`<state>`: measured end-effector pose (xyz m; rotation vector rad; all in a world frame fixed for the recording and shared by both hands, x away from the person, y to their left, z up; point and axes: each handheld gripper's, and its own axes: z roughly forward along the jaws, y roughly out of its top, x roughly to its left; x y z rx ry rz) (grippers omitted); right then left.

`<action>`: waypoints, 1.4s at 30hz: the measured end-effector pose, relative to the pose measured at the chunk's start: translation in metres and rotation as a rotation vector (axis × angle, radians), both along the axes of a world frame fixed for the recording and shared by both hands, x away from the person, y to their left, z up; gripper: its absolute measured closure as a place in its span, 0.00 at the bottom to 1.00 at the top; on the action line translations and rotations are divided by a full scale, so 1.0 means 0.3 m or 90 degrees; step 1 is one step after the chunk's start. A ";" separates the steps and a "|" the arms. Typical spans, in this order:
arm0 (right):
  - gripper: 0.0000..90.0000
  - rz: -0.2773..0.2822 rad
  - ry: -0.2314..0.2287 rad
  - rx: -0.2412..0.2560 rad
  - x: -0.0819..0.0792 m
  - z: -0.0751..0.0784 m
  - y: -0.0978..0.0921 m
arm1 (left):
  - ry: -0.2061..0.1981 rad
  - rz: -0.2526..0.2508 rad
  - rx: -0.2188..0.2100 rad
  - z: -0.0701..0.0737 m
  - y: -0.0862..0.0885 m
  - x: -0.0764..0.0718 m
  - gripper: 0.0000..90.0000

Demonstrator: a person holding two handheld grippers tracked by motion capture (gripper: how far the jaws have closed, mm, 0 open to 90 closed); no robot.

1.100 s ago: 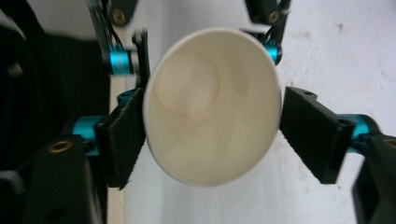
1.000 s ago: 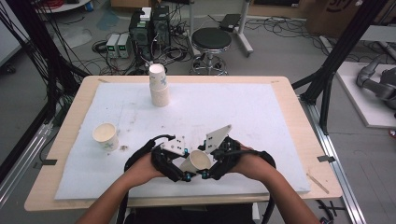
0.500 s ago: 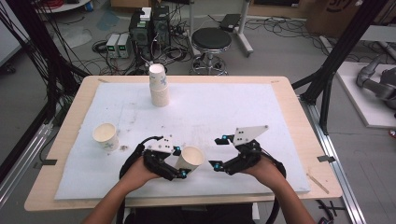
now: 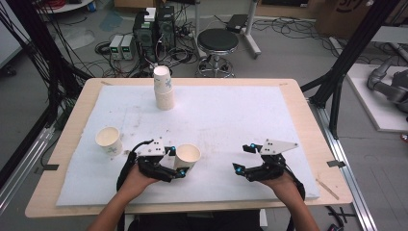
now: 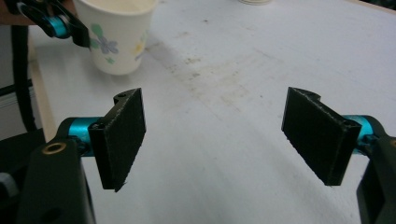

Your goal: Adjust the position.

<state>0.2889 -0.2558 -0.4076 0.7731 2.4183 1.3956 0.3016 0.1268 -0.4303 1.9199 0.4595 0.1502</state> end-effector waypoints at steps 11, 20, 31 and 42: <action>0.25 -0.061 -0.013 0.011 -0.012 -0.043 -0.048 | -0.035 0.059 -0.046 -0.002 0.050 -0.010 0.33; 0.25 -0.092 -0.036 0.020 -0.010 -0.039 -0.064 | -0.060 0.111 -0.078 0.000 0.087 -0.019 0.33; 0.25 -0.099 -0.038 0.029 0.001 -0.040 -0.054 | -0.076 0.133 -0.100 -0.002 0.119 -0.020 0.33; 0.26 -0.099 -0.039 0.031 -0.003 -0.041 -0.054 | -0.076 0.132 -0.096 -0.008 0.105 -0.019 0.33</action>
